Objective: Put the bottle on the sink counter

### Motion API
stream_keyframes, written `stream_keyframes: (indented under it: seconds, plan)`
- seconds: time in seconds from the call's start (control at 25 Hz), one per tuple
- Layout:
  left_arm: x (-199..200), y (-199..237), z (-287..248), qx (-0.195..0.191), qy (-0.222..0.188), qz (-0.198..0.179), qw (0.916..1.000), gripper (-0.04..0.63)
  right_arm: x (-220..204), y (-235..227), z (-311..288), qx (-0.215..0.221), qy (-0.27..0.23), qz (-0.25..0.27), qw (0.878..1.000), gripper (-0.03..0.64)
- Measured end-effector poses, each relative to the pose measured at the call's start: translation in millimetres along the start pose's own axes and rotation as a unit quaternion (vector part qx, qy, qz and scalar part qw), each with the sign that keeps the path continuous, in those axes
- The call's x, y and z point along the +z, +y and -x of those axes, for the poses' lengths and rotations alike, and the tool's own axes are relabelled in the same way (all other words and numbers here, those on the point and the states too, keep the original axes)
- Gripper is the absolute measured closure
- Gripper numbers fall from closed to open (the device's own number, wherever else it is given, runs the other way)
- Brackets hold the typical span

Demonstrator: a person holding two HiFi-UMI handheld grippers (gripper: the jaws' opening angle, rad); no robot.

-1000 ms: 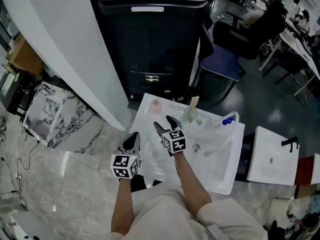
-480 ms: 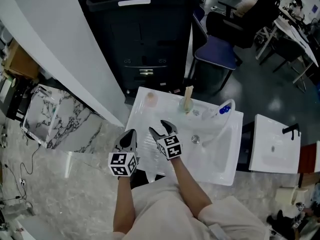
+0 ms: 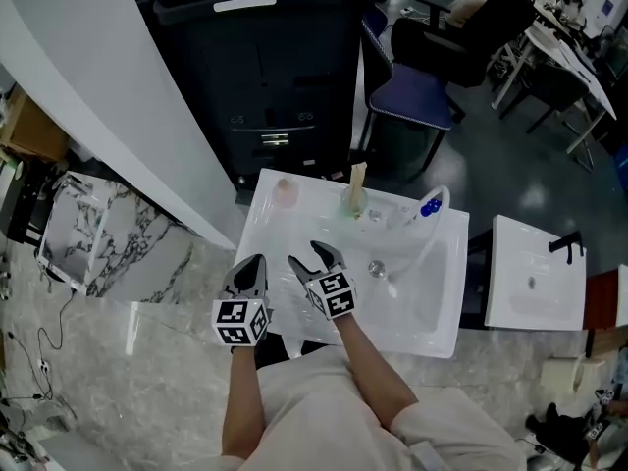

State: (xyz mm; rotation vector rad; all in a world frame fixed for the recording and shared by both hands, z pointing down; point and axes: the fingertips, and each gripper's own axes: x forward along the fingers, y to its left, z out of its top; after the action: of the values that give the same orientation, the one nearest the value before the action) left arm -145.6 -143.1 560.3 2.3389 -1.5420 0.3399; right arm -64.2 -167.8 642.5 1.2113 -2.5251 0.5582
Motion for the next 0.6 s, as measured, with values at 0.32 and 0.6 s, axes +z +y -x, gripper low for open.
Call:
stream_keyframes:
  seconds: [0.32, 0.6]
  plan:
    - [-7.4, -2.4, -0.4, -0.001, 0.012, -0.001, 0.9999, 0.589, 7.0, -7.3, 10.1, -0.012, -0.024, -0.020, 0.999, 0.382]
    - [-11.6, -3.0, -3.4, 0.001, 0.012, -0.004, 0.9999, 0.589, 8.2, -12.8, 14.7, -0.021, -0.036, -0.014, 0.999, 0.479]
